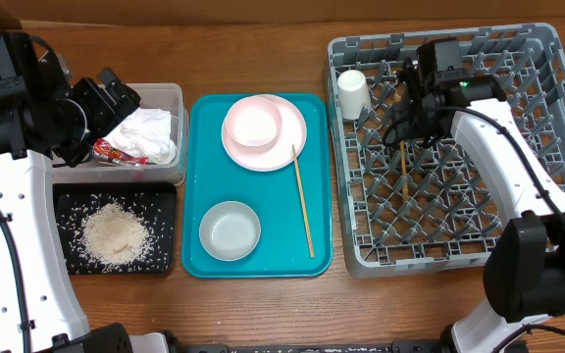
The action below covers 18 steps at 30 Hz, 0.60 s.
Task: Sort waste into correct bins and load items into the dishwasher
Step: 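Carry the chopstick into the dish rack and release it upright, then return the right gripper and grasp the second chopstick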
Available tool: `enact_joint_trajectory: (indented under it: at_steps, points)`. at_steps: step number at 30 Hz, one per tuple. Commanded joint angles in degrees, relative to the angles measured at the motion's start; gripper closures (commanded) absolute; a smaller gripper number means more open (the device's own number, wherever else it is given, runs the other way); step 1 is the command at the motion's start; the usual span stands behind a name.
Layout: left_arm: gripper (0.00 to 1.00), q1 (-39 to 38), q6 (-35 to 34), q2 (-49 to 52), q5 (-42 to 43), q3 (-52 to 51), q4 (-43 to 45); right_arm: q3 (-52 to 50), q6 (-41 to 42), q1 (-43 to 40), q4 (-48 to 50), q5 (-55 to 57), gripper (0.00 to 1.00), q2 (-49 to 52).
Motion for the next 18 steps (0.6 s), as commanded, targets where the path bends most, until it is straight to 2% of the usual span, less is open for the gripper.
enact_joint_trajectory:
  at_steps: [1,5,9,12,15,18]
  points:
    - [0.0,-0.1,0.0,-0.9,0.4,1.2,0.1,-0.1,0.6,0.2,0.2,0.5,0.78,0.0]
    - [0.0,-0.1,0.0,-0.9,0.4,1.2,0.1,-0.1,1.0,0.2,0.0,-0.9,0.75,0.0]
    - [0.0,-0.1,0.0,-0.9,0.4,1.2,0.1,-0.1,1.3,1.1,-1.0,-23.4,0.74,0.0]
    - [0.0,-0.1,0.0,-0.9,0.4,1.2,0.1,-0.1,7.3,2.8,-0.9,-34.4,0.73,0.0]
    - [0.0,-0.1,0.0,-0.9,0.4,1.2,0.1,-0.2,10.6,6.0,0.1,-33.0,0.73,0.0]
    - [0.0,-0.1,0.0,-0.9,0.4,1.2,0.1,-0.9,14.4,11.2,3.0,-23.8,0.69,0.0]
